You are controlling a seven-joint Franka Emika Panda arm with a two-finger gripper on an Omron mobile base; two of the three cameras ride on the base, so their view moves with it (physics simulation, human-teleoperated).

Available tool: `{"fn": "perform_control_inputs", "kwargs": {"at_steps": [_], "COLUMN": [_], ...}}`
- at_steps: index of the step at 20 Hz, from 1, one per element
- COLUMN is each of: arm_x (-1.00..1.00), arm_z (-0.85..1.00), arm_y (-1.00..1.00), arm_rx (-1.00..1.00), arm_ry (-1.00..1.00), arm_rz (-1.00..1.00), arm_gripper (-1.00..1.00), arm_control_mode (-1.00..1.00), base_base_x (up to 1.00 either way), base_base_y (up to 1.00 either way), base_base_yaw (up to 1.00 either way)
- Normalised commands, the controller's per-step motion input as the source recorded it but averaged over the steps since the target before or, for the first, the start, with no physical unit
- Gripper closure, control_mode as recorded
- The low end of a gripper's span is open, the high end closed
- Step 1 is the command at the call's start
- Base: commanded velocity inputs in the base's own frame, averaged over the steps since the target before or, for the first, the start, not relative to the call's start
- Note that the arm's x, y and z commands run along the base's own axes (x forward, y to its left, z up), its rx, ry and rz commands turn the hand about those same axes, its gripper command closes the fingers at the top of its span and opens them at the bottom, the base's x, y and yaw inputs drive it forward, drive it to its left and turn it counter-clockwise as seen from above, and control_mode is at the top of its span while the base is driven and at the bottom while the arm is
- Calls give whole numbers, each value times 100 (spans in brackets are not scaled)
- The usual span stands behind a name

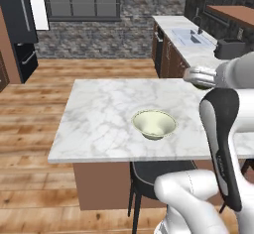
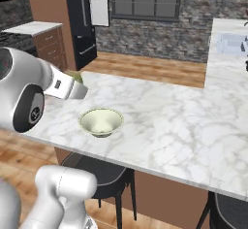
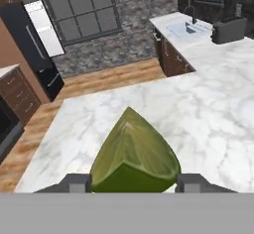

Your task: There is a bowl on the dining counter. Grab a lemon wedge from the fridge and place it in the bowl. Then get the liquor bottle and glass cup from the cabinet and place them next to the bowl.

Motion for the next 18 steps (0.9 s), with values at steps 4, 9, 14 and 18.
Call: {"fn": "perform_control_inputs", "kwargs": {"at_steps": [4, 9, 14, 18], "arm_x": [30, 22, 9, 11], "arm_z": [-26, -37, -57, -50], "arm_y": [18, 1, 0, 0], "arm_rx": [-13, -8, -2, 0], "arm_ry": [40, 35, 24, 17], "arm_rz": [0, 0, 0, 0], "arm_gripper": [100, 100, 100, 100], "arm_control_mode": [-100, -100, -100, -100], "base_base_x": [0, 0, 0, 0], "base_base_y": [0, 0, 0, 0], "base_base_yaw": [0, 0, 0, 0]}}
